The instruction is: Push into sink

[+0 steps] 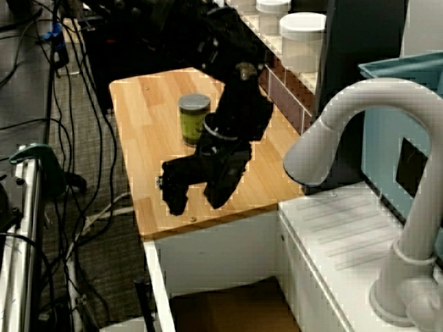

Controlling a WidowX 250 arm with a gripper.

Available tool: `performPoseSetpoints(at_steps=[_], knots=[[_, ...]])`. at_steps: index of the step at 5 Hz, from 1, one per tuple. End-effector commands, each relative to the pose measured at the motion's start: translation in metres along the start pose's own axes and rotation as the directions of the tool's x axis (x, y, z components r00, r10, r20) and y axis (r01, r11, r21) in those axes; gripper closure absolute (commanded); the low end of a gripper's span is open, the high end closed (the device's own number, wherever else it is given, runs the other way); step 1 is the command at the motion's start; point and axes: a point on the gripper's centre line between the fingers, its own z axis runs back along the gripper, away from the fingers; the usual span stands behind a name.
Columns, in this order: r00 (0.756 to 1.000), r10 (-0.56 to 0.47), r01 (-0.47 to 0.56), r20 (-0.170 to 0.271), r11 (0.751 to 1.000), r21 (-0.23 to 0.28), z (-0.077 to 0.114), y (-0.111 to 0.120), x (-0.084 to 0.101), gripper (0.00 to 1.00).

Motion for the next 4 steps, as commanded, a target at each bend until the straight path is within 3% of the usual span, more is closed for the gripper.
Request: performPoseSetpoints(at_steps=[1, 2, 3, 4], knots=[[0.991, 0.043, -0.059, 0.125, 0.991, 0.124, 0.041, -0.003, -0.066, 0.00], [0.962, 0.172, -0.204, 0.211, 0.968, 0.143, 0.062, -0.005, -0.110, 0.00], [0.877, 0.371, -0.402, 0.305, 0.914, 0.046, 0.063, -0.010, -0.152, 0.00], [0.789, 0.512, -0.516, 0.340, 0.852, -0.088, 0.048, -0.015, -0.181, 0.00]])
